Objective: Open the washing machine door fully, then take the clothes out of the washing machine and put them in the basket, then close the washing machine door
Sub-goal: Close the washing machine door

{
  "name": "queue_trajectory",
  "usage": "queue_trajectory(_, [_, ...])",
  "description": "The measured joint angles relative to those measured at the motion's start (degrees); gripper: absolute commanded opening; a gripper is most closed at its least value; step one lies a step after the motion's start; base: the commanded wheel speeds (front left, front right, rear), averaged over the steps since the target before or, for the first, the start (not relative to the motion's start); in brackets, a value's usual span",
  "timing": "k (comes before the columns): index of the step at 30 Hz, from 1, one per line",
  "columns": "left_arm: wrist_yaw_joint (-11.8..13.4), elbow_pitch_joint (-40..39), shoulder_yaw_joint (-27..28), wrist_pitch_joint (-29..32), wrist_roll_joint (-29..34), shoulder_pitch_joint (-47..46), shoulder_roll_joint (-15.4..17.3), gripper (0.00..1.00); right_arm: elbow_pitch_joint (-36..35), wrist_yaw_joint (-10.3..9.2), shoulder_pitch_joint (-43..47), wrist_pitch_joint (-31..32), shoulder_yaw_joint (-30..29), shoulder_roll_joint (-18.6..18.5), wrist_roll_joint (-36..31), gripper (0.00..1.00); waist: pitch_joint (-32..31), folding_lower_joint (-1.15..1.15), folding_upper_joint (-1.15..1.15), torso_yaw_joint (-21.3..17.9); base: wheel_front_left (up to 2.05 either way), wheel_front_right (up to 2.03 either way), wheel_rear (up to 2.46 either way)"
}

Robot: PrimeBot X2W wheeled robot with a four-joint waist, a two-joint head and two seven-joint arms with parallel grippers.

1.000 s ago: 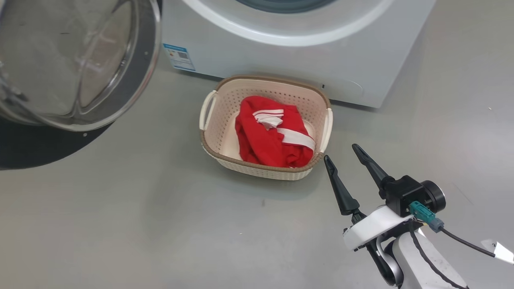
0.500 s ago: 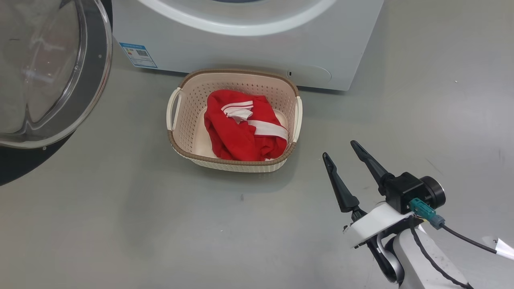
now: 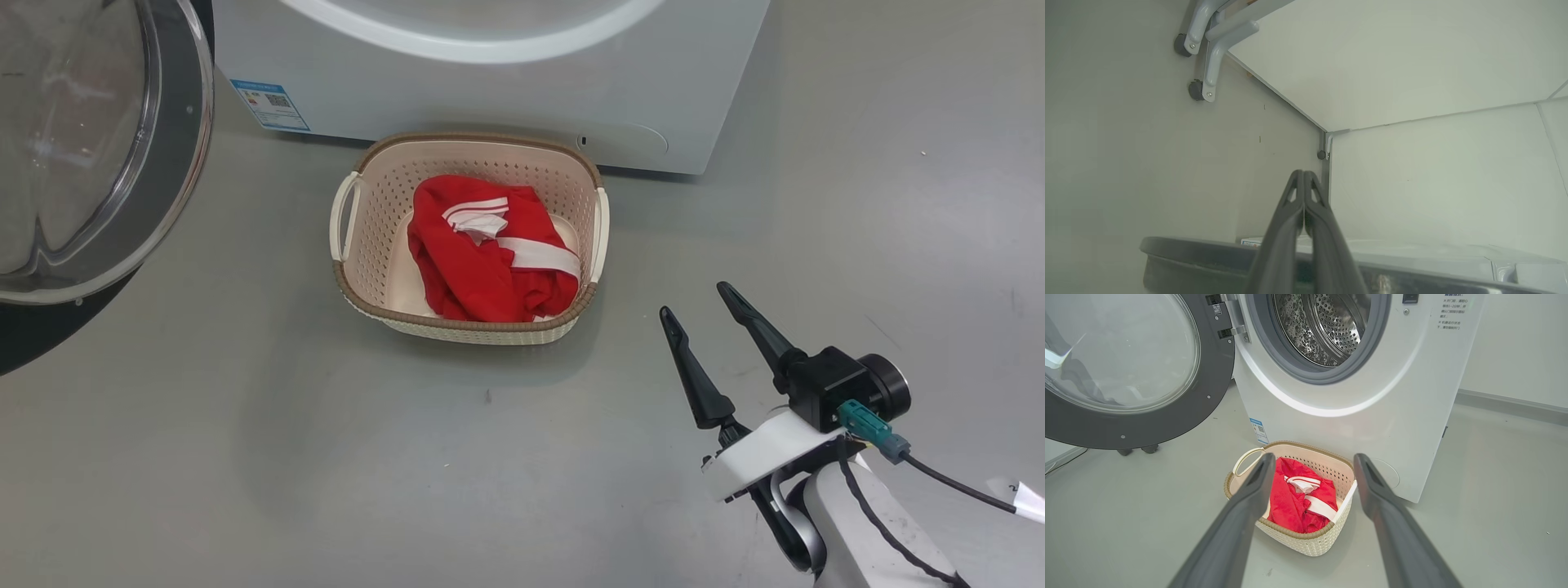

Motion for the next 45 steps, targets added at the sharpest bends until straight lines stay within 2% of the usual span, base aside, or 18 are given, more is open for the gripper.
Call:
queue_trajectory(17, [0.0, 7.0, -1.1, 6.0, -0.2, -4.5, 0.9, 0.00, 0.0, 0.00, -0.1, 0.0, 0.0, -0.3, 0.0, 1.00, -0.4, 0.00, 0.00, 0.3, 0.00, 0.00, 0.00])
queue_trajectory(32, [0.0, 7.3, -4.5, 13.3, -0.2, -5.5, 1.3, 0.00, 0.0, 0.00, -0.2, 0.0, -0.3, -0.5, 0.0, 1.00, -0.5, 0.00, 0.00, 1.2, 0.00, 0.00, 0.00])
queue_trajectory(39, [-0.3, 7.7, -6.4, 17.2, -0.3, -6.0, -0.5, 0.00, 0.4, -0.01, -0.2, 0.0, -0.7, -0.5, 0.0, 1.00, -1.0, 0.00, 0.00, 1.9, 0.00, 0.00, 0.00])
queue_trajectory(45, [-2.3, 9.0, -7.9, 21.6, -0.5, -5.9, -3.2, 0.00, 0.7, -0.01, -0.2, 0.0, -0.7, -0.2, 0.0, 1.00, -1.9, 0.00, 0.00, 2.7, 0.00, 0.00, 0.00])
